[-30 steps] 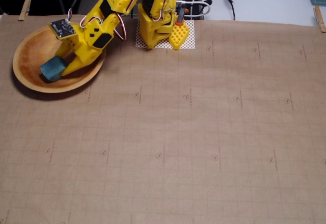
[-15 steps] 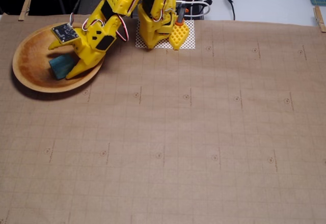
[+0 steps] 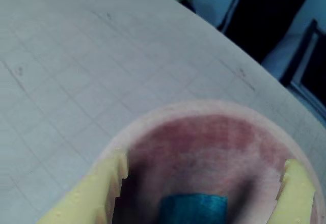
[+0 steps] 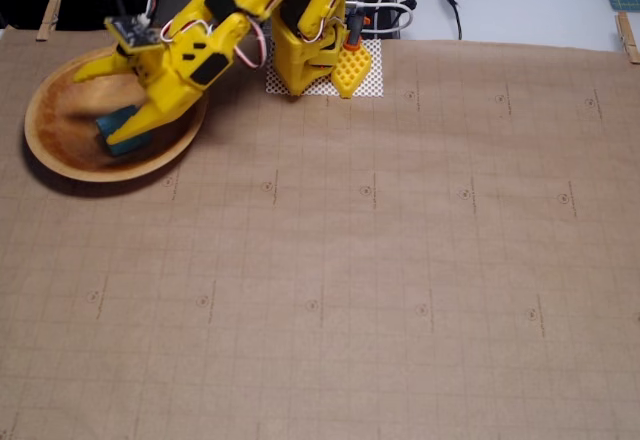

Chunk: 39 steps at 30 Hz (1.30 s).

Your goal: Grasp a blue block and put it in the bowl.

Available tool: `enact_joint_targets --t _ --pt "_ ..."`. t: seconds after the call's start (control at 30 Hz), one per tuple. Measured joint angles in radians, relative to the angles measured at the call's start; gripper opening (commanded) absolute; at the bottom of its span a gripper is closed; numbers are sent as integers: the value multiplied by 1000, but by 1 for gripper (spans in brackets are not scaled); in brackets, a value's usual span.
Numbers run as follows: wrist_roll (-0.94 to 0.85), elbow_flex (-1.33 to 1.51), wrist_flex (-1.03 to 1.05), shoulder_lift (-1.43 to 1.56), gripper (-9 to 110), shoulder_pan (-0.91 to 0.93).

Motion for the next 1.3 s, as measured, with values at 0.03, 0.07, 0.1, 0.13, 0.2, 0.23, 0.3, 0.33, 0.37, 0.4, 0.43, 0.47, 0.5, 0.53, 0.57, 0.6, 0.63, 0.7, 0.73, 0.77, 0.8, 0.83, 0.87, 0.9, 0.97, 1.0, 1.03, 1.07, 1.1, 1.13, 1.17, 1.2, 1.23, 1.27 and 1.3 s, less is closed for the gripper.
enact_joint_targets --t 0.03,0.07,0.1,0.13,0.2,0.23,0.3,0.33,0.37,0.4,0.43,0.47,0.5,0.53,0.57,0.6,0.63,0.7,0.73,0.77,0.8,0.83,0.87,0.9,0.97,1.0,1.03,1.07,1.1,1.13,1.17,1.2,1.23,1.27,1.3 --pt "18 0 41 44 37 -12" --pt "44 -5 100 106 37 -38" --pt "52 -9 121 126 37 -51" --pt "64 -15 143 147 37 -66" --pt "120 -58 252 245 37 -107" --pt "129 -67 273 267 37 -115" --pt "176 -115 373 341 35 -155" --pt "196 -143 423 374 33 -183" --pt "215 -172 479 413 31 -225" --pt "227 -195 522 439 28 -256" --pt "242 -215 566 466 26 -285" --pt "261 -241 626 505 22 -341" --pt "272 -261 660 526 19 -394" --pt "275 -268 670 532 17 -408" --pt "279 -284 695 551 13 -442" --pt "282 -293 707 561 11 -486" --pt "282 -302 712 568 8 -531" --pt "282 -311 713 572 3 -577" --pt "282 -314 713 574 0 -601" --pt "282 -316 713 574 -2 -623" --pt "282 -316 713 574 -4 -650" --pt "282 -316 713 574 -4 -660" --pt "282 -316 713 574 -3 -663" --pt "282 -316 713 574 -3 -669" --pt "282 -316 719 574 -3 -690" --pt "282 -316 719 575 -3 -699" --pt "282 -316 719 575 -3 -701" --pt "282 -314 719 575 -3 -707" --pt "282 -305 719 575 -3 -726" --pt "282 -293 723 575 -3 -749" --pt "282 -285 724 575 -3 -762" --pt "282 -273 724 575 -3 -781" --pt "282 -256 724 575 -3 -811" --pt "282 -244 726 575 -3 -844" --pt "282 -225 726 575 -3 -868"
